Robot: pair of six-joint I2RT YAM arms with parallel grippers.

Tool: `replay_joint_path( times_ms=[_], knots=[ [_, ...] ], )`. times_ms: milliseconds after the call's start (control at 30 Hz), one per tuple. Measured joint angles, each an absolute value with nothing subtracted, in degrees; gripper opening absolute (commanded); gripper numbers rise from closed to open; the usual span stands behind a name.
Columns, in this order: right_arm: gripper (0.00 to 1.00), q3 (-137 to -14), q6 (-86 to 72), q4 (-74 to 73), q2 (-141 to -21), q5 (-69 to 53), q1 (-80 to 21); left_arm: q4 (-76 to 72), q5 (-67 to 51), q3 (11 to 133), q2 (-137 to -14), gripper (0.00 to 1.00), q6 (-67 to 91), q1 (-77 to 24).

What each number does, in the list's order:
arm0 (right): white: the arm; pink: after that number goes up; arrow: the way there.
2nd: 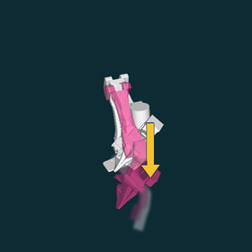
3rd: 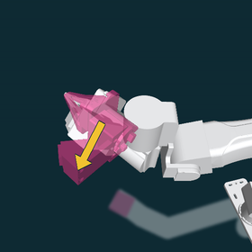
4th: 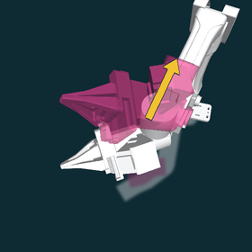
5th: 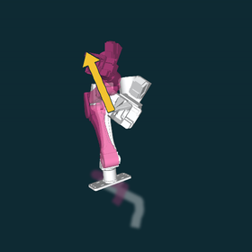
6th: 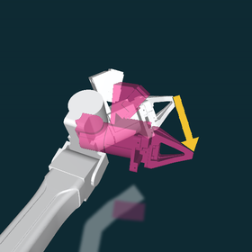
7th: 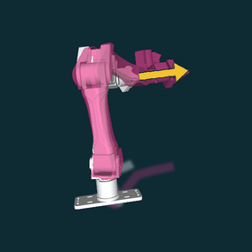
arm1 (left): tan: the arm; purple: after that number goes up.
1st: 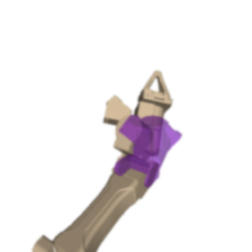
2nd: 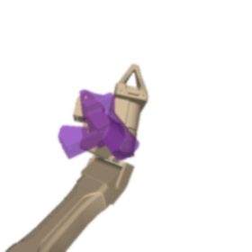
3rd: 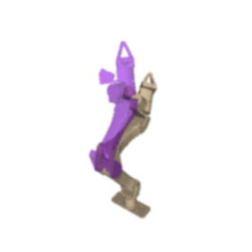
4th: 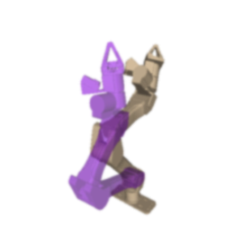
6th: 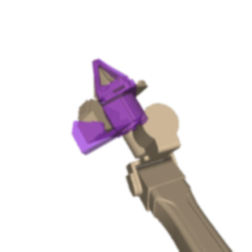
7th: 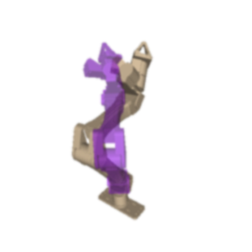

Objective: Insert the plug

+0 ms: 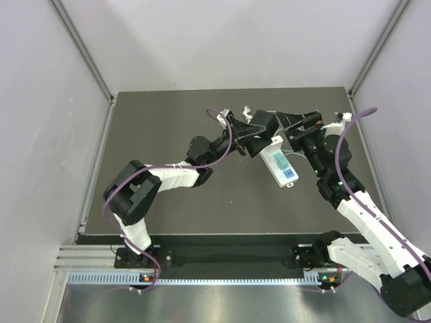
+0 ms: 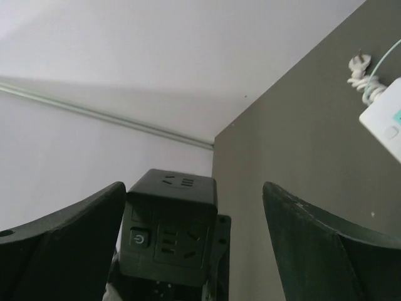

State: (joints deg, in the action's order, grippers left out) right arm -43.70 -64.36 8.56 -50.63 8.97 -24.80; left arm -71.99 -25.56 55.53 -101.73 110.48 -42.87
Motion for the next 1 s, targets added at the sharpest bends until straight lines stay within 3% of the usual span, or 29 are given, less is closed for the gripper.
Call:
replay_joint_path(
  times_ms=[300, 600, 767, 833, 967, 1000],
  knots=[
    [0.86, -44.0, -67.3, 6.3, -50.6, 0.3, -24.3, -71.9, -28.9, 55.8, -101.7, 0.00, 106.2, -42.6],
    [0.69, -44.8, -67.6, 5.5, -50.6, -1.6, -24.3, -71.5, -30.6, 56.5, -101.7, 0.00, 102.1, -42.5],
    [0.67, -44.7, -68.7, 7.3, -50.9, -2.9, -24.3, -71.5, -30.9, 57.0, -101.7, 0.00, 101.2, -42.5],
    [0.58, -44.7, -69.0, 7.9, -51.4, -3.4, -24.4, -71.5, -31.0, 57.1, -101.7, 0.00, 101.1, -42.5],
    [0.63, -44.7, -69.2, 8.5, -51.9, -4.0, -24.4, -71.4, -31.3, 57.1, -101.7, 0.00, 100.8, -42.2],
    [0.58, -44.7, -69.2, 8.5, -51.9, -4.1, -24.4, -71.4, -31.4, 57.1, -101.7, 0.00, 100.7, -42.2]
  ],
)
